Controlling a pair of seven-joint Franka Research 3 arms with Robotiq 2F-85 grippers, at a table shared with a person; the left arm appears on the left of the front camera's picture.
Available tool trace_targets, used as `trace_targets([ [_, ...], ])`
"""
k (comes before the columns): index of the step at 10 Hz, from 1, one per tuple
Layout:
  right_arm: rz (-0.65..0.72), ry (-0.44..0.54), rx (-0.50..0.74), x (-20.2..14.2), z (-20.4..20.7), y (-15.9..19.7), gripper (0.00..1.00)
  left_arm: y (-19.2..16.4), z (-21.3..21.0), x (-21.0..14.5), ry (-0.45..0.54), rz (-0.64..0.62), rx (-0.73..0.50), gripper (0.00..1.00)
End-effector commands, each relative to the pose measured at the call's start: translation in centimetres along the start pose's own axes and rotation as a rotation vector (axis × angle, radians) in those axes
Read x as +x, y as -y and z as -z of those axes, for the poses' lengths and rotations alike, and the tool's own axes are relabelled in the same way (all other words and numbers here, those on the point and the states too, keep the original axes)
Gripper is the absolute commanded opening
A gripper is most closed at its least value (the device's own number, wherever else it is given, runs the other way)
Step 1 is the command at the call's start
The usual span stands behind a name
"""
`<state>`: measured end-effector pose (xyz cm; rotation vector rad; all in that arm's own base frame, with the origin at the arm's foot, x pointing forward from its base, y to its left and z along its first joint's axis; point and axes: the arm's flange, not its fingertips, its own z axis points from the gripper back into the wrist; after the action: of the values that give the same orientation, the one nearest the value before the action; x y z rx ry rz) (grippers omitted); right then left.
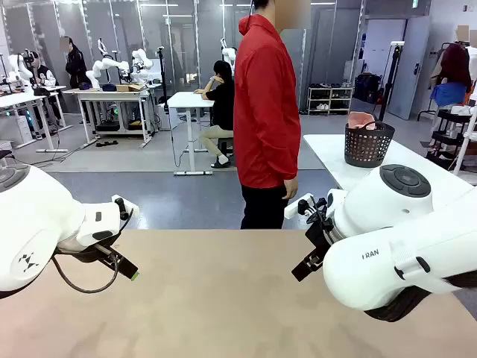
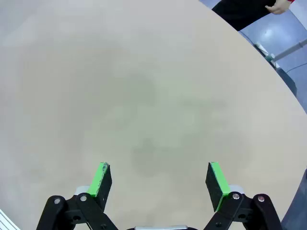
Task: Fold the towel.
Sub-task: Grab the top end of the 100 cm Hotel Towel extended by the human.
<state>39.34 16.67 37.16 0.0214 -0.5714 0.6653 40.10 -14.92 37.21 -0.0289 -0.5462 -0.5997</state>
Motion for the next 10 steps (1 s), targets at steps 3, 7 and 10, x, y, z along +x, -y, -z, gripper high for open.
trace_targets([
  [3,0.000,0.000,0.000,0.00,0.00,0.00,1.00,0.02,0.00,0.01,0.000,0.000,0.000,1.00],
  [7,0.000,0.000,0.000,0.00,0.00,0.00,1.00,0.02,0.00,0.01,0.000,0.000,0.000,1.00],
  [10,0.000,0.000,0.000,0.00,0.00,0.00,1.00,0.04,0.00,0.01,0.000,0.001,0.000,1.00],
])
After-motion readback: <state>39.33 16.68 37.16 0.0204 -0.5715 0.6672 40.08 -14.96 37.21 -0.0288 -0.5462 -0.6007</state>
